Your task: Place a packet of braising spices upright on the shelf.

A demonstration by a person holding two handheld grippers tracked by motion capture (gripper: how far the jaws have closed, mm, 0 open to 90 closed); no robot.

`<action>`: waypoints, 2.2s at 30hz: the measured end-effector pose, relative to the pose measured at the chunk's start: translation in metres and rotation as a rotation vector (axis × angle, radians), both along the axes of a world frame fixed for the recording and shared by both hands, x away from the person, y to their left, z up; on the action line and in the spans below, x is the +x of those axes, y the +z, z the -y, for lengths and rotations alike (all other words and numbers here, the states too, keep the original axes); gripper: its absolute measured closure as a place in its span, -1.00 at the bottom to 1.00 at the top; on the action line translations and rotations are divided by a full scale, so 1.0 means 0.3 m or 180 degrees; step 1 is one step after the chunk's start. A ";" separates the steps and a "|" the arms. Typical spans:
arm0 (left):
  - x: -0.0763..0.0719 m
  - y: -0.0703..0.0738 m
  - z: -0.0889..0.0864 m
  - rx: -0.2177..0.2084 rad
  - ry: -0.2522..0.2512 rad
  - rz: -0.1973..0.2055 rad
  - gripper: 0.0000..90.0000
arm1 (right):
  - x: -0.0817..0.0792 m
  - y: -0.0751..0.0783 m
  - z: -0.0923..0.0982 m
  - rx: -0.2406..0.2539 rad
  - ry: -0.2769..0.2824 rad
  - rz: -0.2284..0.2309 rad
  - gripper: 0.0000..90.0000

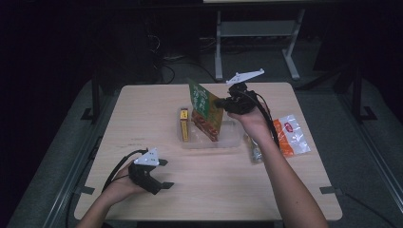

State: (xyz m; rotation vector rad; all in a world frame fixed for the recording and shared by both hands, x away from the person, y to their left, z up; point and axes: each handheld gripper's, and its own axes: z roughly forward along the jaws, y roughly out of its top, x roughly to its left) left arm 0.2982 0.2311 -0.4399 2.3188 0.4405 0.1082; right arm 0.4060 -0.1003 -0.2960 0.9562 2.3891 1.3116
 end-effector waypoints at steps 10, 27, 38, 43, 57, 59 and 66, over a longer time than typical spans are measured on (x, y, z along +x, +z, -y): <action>0.001 0.000 0.001 0.0005 0.0006 -0.0046 -0.70 | -0.024 0.002 0.003 -0.0039 0.0064 -0.0010 0.30; -0.003 0.005 0.008 -0.0084 0.0144 -0.0234 -0.73 | -0.142 -0.051 0.099 0.0008 0.0133 0.0116 -0.32; -0.020 0.017 0.007 -0.0176 0.0271 -0.0073 -0.71 | -0.227 -0.145 0.180 -0.0106 0.0108 0.0055 -0.33; -0.015 0.004 -0.010 -0.0085 0.0235 -0.0052 -0.70 | -0.248 -0.219 0.222 -0.0163 0.0046 -0.0068 -0.33; -0.008 -0.012 -0.023 -0.0023 0.0260 -0.0058 -0.70 | -0.170 -0.394 0.379 -0.0476 -0.0584 -0.0382 0.71; -0.007 -0.013 -0.021 0.0003 0.0251 -0.0061 -0.70 | -0.150 -0.411 0.399 -0.0464 -0.0693 -0.0428 0.95; -0.011 -0.013 -0.018 0.0012 0.0262 -0.0092 -0.70 | -0.094 -0.447 0.413 -0.0471 -0.0831 -0.0306 1.00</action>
